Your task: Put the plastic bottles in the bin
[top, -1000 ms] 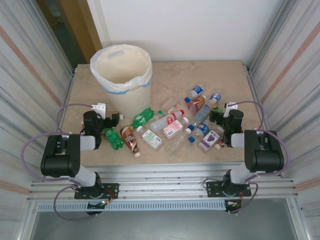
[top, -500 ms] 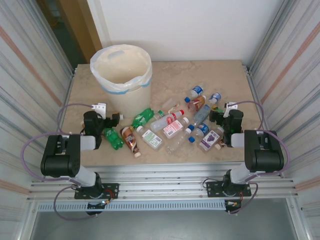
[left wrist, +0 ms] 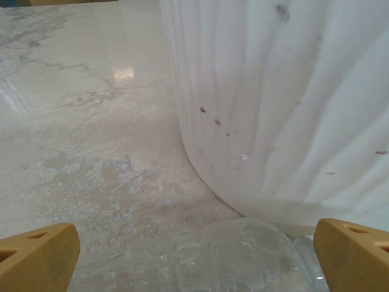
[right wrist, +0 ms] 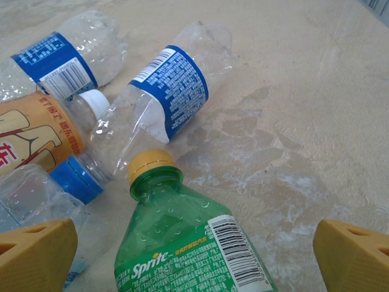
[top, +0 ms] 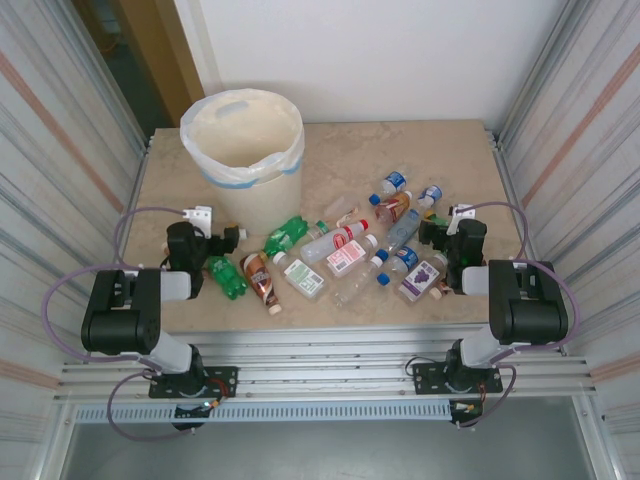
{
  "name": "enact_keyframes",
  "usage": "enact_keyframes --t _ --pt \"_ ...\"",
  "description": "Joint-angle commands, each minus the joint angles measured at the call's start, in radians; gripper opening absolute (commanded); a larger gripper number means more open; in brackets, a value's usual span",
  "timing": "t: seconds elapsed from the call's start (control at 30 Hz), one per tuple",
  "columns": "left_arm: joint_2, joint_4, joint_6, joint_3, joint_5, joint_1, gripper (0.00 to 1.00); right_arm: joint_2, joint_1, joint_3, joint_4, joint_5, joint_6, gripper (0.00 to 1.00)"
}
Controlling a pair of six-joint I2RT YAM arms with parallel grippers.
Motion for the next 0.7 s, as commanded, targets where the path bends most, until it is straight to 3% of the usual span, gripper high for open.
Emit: enact_keyframes --t 0.0,0.13,0.33,0.57,0.67 --pt "-0.04 -0.017 -0.038 0.009 -0.017 0.023 0.99 -0.025 -0.008 0.038 -0.051 0.01 0.013 0.98" --pt "-0.116 -0.099 -0.05 0.022 -0.052 0.025 0.99 -0.079 -0.017 0.091 -0.188 0.021 0.03 0.98" --pt "-0.315 -0.399 -0.11 0.106 -0.146 0.026 0.99 -0.214 -0.018 0.138 -0.344 0.084 0.043 0.98" --pt "-0.583 -0.811 -0.333 0.17 -0.312 0.026 0.99 -0.431 -0.027 0.187 -0.605 0.131 0.058 0.98" --pt "-0.679 -0.957 -0.416 0.18 -0.311 0.025 0.99 -0.512 -0.028 0.22 -0.735 0.14 0.1 0.98"
